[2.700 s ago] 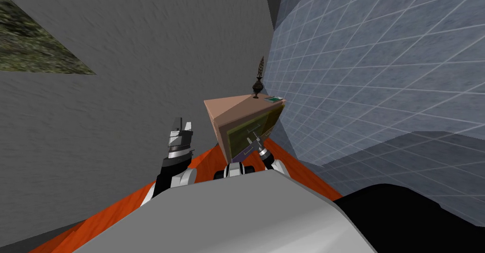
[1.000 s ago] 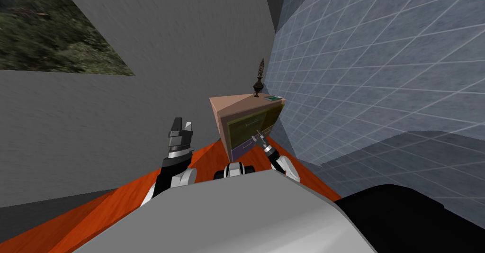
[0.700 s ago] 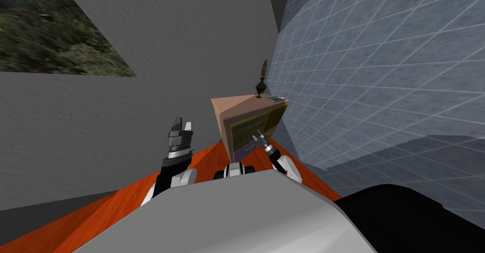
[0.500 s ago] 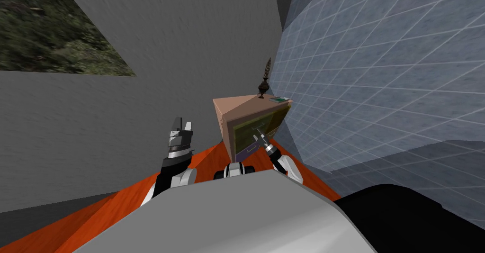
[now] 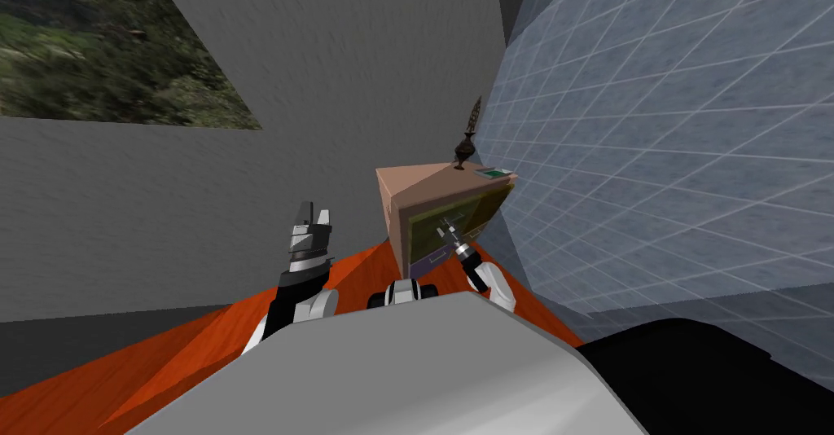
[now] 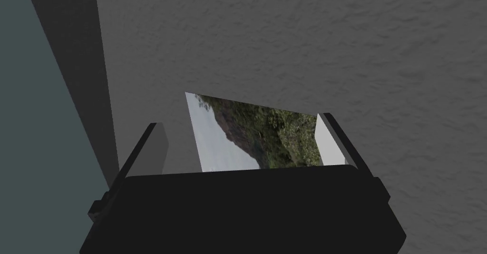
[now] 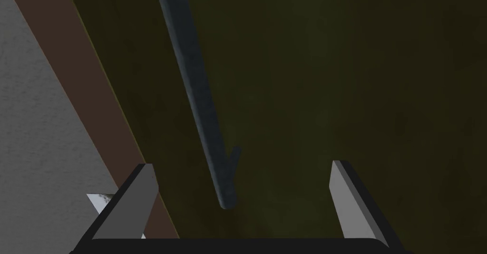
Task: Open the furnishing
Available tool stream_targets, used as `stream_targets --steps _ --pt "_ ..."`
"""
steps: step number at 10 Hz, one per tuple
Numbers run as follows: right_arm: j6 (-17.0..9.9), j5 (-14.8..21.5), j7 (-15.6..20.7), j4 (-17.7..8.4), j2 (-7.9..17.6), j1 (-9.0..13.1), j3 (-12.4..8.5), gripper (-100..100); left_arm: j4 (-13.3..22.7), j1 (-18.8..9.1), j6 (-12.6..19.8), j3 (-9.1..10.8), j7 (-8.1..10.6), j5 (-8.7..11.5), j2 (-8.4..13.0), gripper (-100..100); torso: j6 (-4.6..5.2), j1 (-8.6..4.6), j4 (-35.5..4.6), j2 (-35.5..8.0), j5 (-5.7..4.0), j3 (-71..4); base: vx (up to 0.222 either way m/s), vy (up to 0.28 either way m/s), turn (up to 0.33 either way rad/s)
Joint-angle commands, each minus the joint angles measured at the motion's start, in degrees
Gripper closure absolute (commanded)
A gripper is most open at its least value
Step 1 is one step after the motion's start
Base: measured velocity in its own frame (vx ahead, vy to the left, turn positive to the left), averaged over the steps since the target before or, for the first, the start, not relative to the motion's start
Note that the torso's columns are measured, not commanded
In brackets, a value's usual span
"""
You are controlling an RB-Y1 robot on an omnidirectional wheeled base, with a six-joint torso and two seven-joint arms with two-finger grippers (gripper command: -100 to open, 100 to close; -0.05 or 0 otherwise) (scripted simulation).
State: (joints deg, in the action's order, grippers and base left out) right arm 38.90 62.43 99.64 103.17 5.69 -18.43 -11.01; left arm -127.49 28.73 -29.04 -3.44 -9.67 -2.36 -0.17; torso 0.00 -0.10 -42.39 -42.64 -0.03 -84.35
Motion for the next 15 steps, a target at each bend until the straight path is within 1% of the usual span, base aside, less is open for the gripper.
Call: stream_targets --steps 1,2,3,7,8,9,10,11,12,15 --pt "-3.5 0.5 -0.4 -3.0 0.5 4.2 -1.9 -100 0.0 0.0 0.0 0.0 0.0 0.0 0.0 0 0.01 0.04 0.1 0.2 0.02 -0.1 -0.148 -0.024 0.208" --pt "-4.8 0.7 -0.5 -4.1 0.7 5.8 -2.5 -100 0.0 0.0 0.0 0.0 0.0 0.0 0.0 0 0.01 0.16 0.1 0.4 0.04 -0.2 -0.15 -0.014 0.243" --pt "-4.8 0.7 -0.5 -4.1 0.7 5.8 -2.5 -100 0.0 0.0 0.0 0.0 0.0 0.0 0.0 0 -0.01 0.17 0.1 0.4 0.05 -0.3 -0.087 -0.007 0.096" --pt "-9.9 1.6 -0.8 -8.7 1.2 12.2 -5.1 -100 0.0 0.0 0.0 0.0 0.0 0.0 0.0 0 -0.1 0.08 0.1 0.3 0.0 -0.2 -0.107 -0.009 0.233" --pt "-8.9 1.5 -0.9 -8.1 1.4 11.1 -4.7 -100 0.0 0.0 0.0 0.0 0.0 0.0 0.0 0 -0.13 0.18 0.0 0.3 0.08 -0.2 -0.059 -0.003 0.04" --pt "-7.3 1.1 -0.7 -6.4 0.9 9.0 -3.8 100 0.0 0.0 0.0 0.01 0.0 0.0 0.0 0 -0.01 0.18 0.1 0.6 0.07 -0.3 0.081 0.012 -0.396" --pt "-6.1 0.9 -0.6 -5.3 0.8 7.4 -3.1 100 0.0 0.1 0.0 0.02 0.0 0.0 0.0 0 0.07 0.18 0.2 0.9 0.06 -0.5 0.144 0.038 -0.365" --pt "-4.8 0.7 -0.5 -4.1 0.7 5.8 -2.5 100 0.0 0.1 0.0 0.01 0.0 0.0 0.0 0 0.18 0.14 -0.1 0.7 0.24 -0.5 0.143 0.018 -0.244" --pt "-3.5 0.5 -0.4 -3.0 0.5 4.2 -1.9 100 0.0 0.1 0.0 0.01 0.0 0.0 0.0 0 0.04 -0.08 0.0 0.5 0.1 -0.4 0.161 0.021 -0.202" --pt "0.4 -0.2 -0.1 0.4 0.1 -0.6 0.0 100 0.0 0.1 0.0 0.02 0.0 0.0 0.0 0 -0.03 0.0 0.1 0.5 0.0 -0.3 0.139 0.017 -0.252"
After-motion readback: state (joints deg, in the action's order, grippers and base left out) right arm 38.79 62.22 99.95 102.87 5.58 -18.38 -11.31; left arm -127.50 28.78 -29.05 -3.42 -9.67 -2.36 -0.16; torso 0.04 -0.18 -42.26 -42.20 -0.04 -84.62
